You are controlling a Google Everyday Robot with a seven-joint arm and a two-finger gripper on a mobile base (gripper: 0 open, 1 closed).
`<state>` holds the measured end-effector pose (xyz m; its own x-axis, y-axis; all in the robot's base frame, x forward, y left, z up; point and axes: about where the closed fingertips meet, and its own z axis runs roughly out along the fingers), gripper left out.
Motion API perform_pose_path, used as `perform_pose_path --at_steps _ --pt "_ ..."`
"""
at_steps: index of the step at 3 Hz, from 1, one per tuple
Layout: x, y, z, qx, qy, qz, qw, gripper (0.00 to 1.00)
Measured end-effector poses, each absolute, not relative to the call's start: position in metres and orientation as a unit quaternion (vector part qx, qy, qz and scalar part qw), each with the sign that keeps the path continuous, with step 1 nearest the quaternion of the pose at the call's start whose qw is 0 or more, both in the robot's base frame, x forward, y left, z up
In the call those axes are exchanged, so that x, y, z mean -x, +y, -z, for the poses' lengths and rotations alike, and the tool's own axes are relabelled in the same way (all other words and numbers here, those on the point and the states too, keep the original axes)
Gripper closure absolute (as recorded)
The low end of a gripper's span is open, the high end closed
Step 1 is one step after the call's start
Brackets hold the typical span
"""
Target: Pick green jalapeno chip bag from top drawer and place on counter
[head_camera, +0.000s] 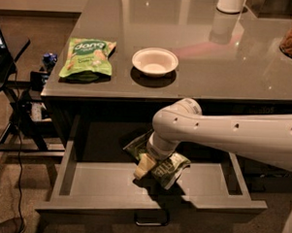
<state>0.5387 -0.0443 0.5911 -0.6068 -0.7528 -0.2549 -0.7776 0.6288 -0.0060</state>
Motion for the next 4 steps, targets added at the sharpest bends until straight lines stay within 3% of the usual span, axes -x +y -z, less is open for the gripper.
perform_pose_path --at_steps 1,4 --pt "-0.5375 -0.0474 -0.5767 0.427 0.896 -0.046 0.114 0.19" --pt "-0.5375 -0.0474 -0.5766 0.427 0.896 -0.046 0.114 0.89"
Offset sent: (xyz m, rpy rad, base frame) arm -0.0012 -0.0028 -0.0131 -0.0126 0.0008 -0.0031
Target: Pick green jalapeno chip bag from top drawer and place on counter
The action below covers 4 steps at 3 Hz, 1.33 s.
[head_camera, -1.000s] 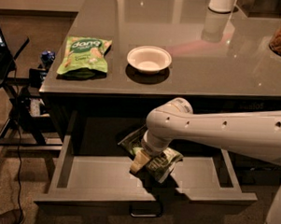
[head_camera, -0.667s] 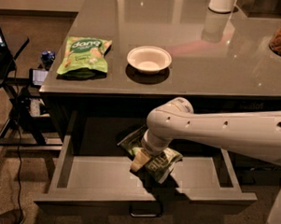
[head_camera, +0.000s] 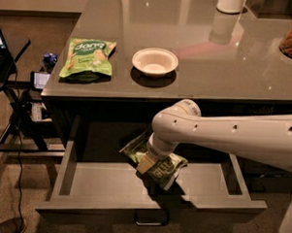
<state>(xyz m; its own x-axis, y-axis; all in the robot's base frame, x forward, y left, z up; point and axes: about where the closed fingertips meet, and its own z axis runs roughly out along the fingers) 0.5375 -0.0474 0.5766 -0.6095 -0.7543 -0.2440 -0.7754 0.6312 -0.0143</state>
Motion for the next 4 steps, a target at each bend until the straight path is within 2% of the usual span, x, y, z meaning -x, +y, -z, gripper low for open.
perform_pose_path --at_steps 1,4 --pt "-0.538 -0.047 -0.577 0.427 0.896 -0.046 0.114 1.0" --pt "-0.538 -0.048 -0.6 0.427 0.896 -0.046 0.114 1.0"
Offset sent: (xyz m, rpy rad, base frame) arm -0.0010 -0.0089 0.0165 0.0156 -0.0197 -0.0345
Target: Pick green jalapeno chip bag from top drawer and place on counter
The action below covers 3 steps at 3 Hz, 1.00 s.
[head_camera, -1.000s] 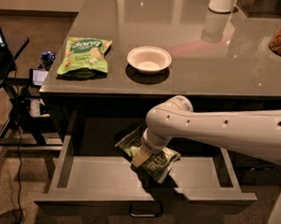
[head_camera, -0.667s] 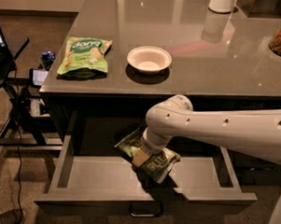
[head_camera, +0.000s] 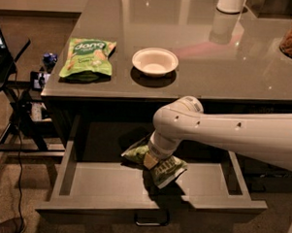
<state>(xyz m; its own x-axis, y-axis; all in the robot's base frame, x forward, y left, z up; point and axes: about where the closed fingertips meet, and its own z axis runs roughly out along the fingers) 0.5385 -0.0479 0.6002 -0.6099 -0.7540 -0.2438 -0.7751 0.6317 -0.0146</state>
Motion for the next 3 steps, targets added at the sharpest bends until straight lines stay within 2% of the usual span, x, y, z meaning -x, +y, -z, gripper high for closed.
perform_pose_path --at_steps 3 --pt "-0.528 -0.113 -0.706 0.353 0.923 0.026 0.152 1.0"
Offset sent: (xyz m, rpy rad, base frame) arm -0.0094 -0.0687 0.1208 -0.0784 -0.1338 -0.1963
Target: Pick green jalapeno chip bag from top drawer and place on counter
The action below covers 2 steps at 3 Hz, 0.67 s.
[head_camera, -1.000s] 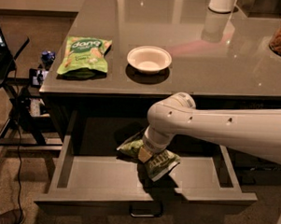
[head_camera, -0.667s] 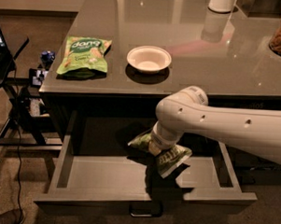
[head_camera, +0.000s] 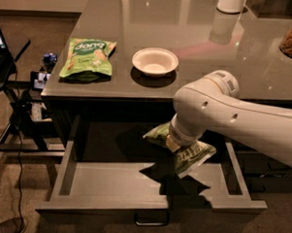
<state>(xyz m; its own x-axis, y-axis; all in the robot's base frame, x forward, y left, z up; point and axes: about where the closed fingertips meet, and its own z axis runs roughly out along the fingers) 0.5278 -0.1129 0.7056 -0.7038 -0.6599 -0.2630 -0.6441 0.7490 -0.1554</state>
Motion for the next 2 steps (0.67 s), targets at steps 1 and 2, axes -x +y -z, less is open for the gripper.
perform_pose_path --at_steps 1,2 --pt "-0.521 -0.133 -0.734 0.333 0.928 0.045 0.16 1.0" --pt "-0.512 -0.154 -0.762 0.308 0.933 0.071 0.174 1.0"
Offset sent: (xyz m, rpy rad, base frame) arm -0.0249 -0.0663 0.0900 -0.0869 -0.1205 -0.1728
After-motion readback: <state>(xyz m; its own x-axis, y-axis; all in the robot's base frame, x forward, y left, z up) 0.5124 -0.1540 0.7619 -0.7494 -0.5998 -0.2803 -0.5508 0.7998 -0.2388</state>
